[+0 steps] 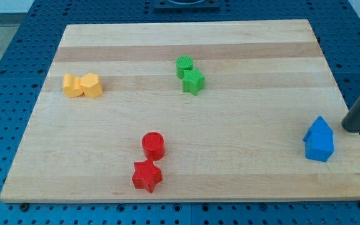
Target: Push the red star a bit up
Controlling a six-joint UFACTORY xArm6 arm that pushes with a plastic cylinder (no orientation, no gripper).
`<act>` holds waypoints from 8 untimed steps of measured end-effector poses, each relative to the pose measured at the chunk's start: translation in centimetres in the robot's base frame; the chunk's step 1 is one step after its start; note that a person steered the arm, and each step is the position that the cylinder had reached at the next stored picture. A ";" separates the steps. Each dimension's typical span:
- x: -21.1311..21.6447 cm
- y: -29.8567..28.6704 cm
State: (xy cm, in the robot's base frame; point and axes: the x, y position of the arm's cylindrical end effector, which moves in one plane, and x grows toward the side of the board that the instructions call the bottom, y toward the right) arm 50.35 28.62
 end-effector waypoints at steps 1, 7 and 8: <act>2.0 0.0; 11.2 -19.4; 11.5 -21.8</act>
State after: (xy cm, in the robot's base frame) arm 61.89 6.79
